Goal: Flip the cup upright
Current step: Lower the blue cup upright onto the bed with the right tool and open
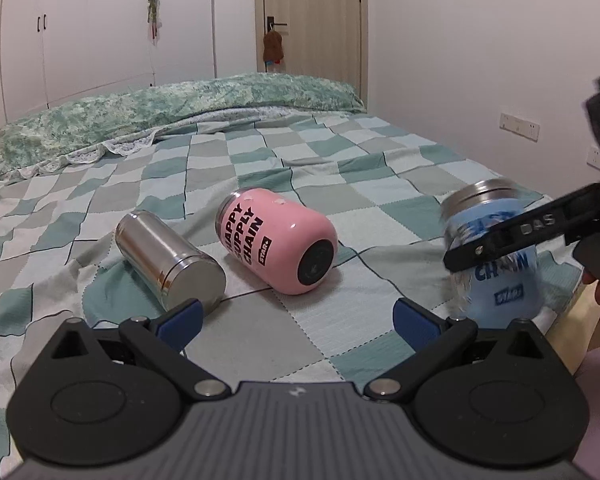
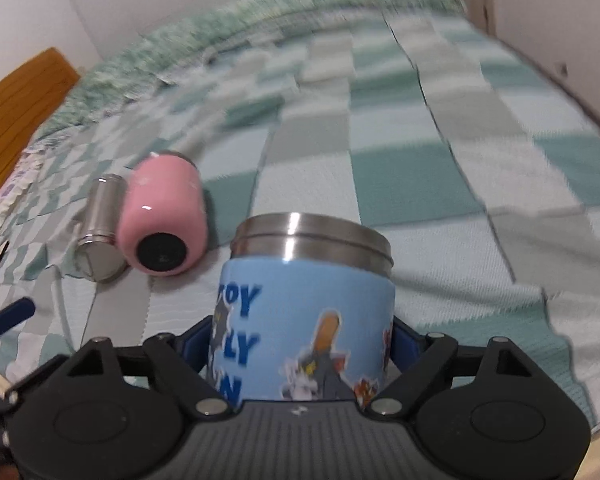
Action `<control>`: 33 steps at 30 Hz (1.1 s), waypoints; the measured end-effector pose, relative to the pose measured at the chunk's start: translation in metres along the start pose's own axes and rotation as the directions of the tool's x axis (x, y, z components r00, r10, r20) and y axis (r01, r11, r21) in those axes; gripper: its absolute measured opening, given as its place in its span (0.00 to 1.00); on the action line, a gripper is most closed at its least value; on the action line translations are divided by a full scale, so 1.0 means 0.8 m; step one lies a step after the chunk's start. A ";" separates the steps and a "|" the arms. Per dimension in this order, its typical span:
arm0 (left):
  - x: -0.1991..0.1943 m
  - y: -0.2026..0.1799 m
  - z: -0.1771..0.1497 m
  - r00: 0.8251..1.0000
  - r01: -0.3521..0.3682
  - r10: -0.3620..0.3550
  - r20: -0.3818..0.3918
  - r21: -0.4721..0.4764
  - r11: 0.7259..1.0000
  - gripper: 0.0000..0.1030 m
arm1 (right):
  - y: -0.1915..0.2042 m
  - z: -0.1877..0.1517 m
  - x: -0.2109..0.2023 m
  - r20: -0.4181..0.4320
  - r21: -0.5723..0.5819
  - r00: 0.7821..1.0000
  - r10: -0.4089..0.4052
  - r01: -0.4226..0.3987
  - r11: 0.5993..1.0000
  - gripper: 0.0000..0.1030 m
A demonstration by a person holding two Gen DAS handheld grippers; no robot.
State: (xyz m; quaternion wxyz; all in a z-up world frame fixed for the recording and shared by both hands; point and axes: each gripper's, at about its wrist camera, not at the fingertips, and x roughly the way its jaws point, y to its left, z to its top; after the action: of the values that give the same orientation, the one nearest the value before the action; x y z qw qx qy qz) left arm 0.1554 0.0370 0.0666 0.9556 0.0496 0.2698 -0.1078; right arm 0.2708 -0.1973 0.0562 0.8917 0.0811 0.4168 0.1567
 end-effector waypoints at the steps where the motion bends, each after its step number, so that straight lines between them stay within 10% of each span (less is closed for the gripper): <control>1: -0.002 -0.001 0.000 1.000 -0.003 0.003 0.008 -0.003 1.000 1.00 | 0.002 -0.003 -0.009 0.042 -0.025 0.999 0.008 -0.007 1.000 0.82; 8: -0.013 -0.012 -0.007 0.995 -0.053 0.055 0.080 -0.032 0.998 1.00 | 0.012 -0.012 -0.043 0.312 -0.178 0.950 -0.003 0.062 0.982 0.81; 14: -0.019 -0.029 -0.016 0.980 -0.138 0.139 0.140 -0.019 0.990 1.00 | 0.018 -0.010 -0.023 0.381 -0.222 0.924 -0.036 0.129 0.967 0.81; 33: -0.021 -0.031 -0.025 0.972 -0.186 0.196 0.133 -0.081 0.979 1.00 | 0.014 0.018 0.042 0.261 -0.189 0.958 -0.117 0.169 0.967 0.86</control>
State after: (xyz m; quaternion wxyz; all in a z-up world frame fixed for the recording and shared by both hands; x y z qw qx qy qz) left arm 0.1253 0.0192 0.0577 0.9793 0.0349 0.1992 -0.0094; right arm 0.3001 -0.1755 0.0445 0.9493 -0.0250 0.2881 0.1232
